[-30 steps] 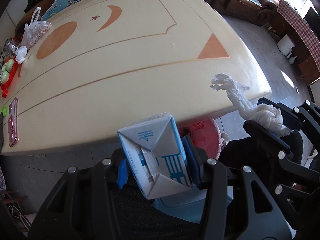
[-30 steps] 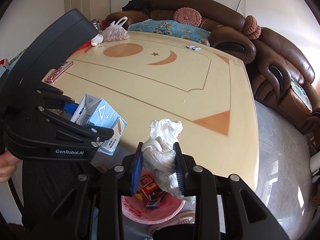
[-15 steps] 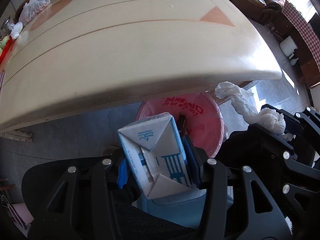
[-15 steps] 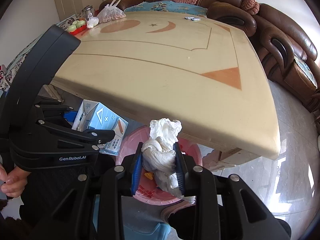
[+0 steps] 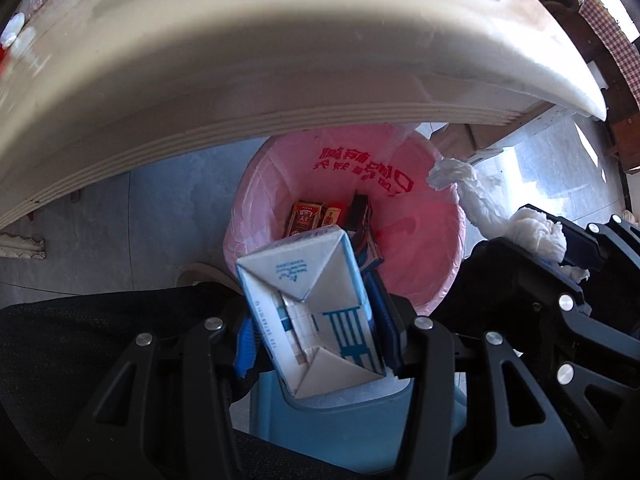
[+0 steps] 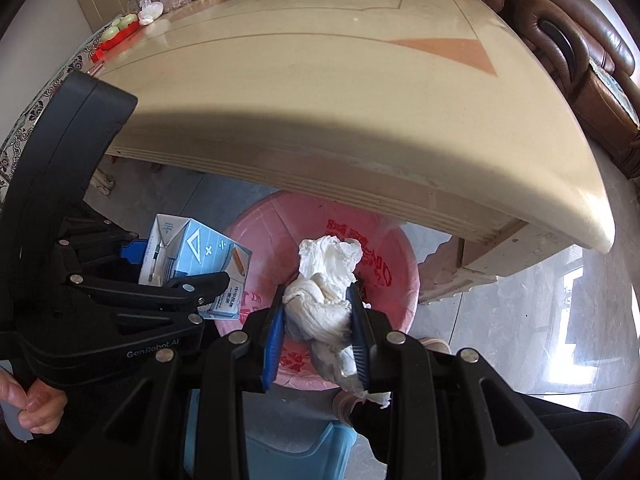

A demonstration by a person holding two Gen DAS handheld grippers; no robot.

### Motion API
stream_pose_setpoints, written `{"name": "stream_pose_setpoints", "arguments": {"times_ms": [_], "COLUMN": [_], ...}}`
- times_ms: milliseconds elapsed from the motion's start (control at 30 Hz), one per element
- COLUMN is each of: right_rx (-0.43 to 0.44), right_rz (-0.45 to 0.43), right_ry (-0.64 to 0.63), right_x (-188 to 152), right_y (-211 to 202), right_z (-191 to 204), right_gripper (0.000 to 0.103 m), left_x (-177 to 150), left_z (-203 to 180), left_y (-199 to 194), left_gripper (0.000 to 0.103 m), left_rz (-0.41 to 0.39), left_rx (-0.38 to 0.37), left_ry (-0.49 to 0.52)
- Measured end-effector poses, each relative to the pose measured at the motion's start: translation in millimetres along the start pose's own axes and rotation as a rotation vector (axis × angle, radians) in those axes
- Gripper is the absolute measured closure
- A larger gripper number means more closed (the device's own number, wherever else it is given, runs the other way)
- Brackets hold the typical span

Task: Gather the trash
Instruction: 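Carry the milk carton and tissue off the table down over the pink bin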

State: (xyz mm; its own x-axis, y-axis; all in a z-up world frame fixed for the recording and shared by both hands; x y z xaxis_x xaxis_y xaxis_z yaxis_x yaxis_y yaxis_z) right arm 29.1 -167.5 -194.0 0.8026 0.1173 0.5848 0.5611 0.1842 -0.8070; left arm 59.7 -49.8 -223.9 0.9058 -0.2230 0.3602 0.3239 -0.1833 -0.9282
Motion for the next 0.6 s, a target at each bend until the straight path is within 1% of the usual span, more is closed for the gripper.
{"name": "stream_pose_setpoints", "arguments": {"times_ms": [100, 300, 433, 600], "right_rx": [0.007, 0.0, -0.001, 0.0], "right_rz": [0.032, 0.083, 0.122, 0.16], "right_ry": [0.024, 0.069, 0.089, 0.114], "right_x": [-11, -27, -34, -37], "right_y": [12, 39, 56, 76], "right_z": [-4, -14, -19, -30], "right_gripper": [0.074, 0.074, 0.074, 0.074], "left_x": [-6, -9, -10, -16], "left_z": [-2, -1, -2, 0], "left_y": [11, 36, 52, 75], "left_gripper": [0.055, 0.055, 0.055, 0.055], "left_rz": [0.031, 0.061, 0.055, 0.1], "left_rx": [-0.005, 0.014, 0.065, 0.047], "left_ry": [0.005, -0.006, 0.025, -0.014]}}
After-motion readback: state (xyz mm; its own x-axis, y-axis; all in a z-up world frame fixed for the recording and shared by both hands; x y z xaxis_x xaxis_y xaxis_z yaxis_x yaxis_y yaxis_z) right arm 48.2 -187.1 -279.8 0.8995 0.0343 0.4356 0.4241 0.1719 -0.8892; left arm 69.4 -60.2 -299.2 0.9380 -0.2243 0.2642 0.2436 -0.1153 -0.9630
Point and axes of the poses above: each gripper's, at about its wrist camera, not at the fingertips, and y roughly the way its jaws point, z to its left, x to its top, the point moved 2 cm from there along y, roughly the way its jaws point, and after that the axes turned 14 degrees about -z, right-handed, at the moved point
